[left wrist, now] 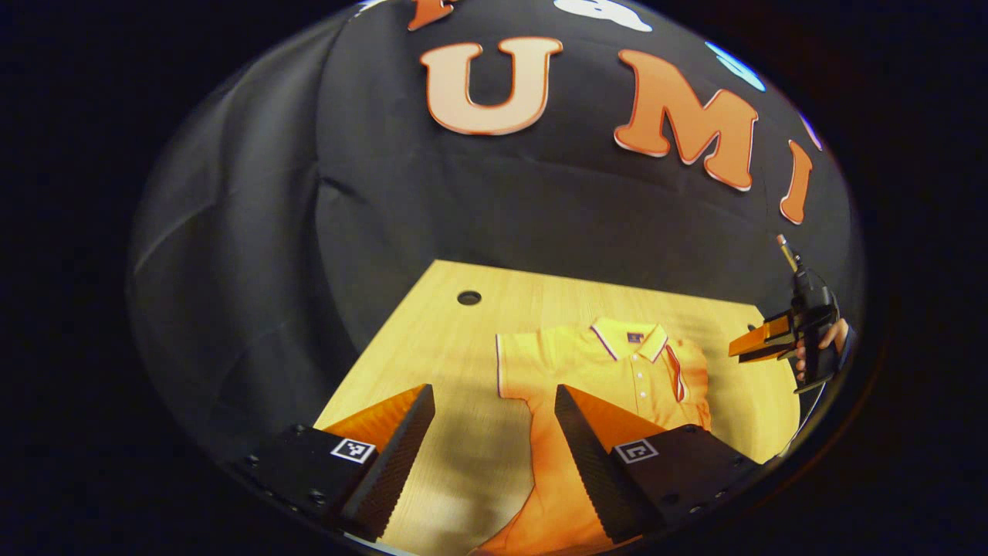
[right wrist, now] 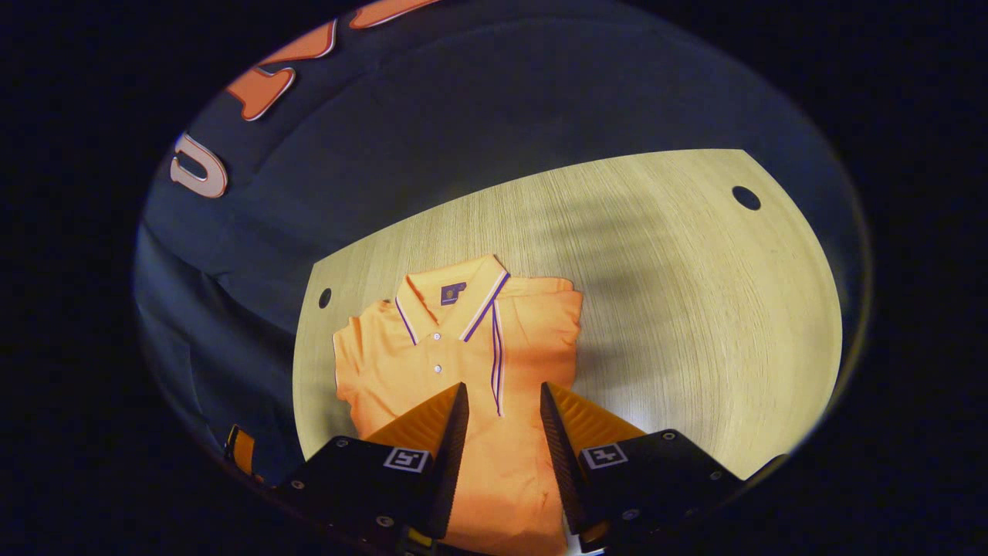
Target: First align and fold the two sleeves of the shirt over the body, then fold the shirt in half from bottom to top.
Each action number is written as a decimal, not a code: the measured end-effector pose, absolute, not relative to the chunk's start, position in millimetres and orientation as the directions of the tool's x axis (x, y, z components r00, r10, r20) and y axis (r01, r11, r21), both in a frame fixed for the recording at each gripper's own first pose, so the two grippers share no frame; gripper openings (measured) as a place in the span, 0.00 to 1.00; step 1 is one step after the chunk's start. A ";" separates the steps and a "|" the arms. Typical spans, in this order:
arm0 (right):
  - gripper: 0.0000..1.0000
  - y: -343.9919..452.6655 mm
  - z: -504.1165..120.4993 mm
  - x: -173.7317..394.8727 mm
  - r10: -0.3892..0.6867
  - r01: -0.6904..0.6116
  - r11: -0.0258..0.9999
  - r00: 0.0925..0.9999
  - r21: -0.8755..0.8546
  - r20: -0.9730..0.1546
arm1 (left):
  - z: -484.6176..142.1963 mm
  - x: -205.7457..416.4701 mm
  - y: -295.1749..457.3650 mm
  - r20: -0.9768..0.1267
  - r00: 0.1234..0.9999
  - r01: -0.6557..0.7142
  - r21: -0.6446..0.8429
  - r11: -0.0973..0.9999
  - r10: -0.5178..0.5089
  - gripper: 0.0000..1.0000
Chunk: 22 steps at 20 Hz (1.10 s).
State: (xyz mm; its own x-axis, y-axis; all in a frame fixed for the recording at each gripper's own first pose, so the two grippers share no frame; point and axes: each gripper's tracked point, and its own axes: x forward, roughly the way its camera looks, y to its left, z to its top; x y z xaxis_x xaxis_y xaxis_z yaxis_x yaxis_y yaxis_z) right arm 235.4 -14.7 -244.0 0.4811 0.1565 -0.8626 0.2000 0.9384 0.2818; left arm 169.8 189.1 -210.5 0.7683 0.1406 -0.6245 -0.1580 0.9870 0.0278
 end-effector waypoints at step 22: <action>0.92 6.4 -253.6 40.7 -0.027 0.536 0.792 0.507 0.291 -0.861 | -378.4 322.5 189.1 -0.956 0.283 0.072 -0.060 0.996 -0.078 0.98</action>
State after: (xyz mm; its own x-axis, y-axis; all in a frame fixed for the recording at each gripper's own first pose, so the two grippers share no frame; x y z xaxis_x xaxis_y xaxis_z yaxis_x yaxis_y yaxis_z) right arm 40.7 6.4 -253.6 0.5073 -0.0273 -0.8613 0.5364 0.7923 0.2908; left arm 322.5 189.1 -378.4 0.2826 -0.0785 -0.9560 0.0724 0.9956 -0.0603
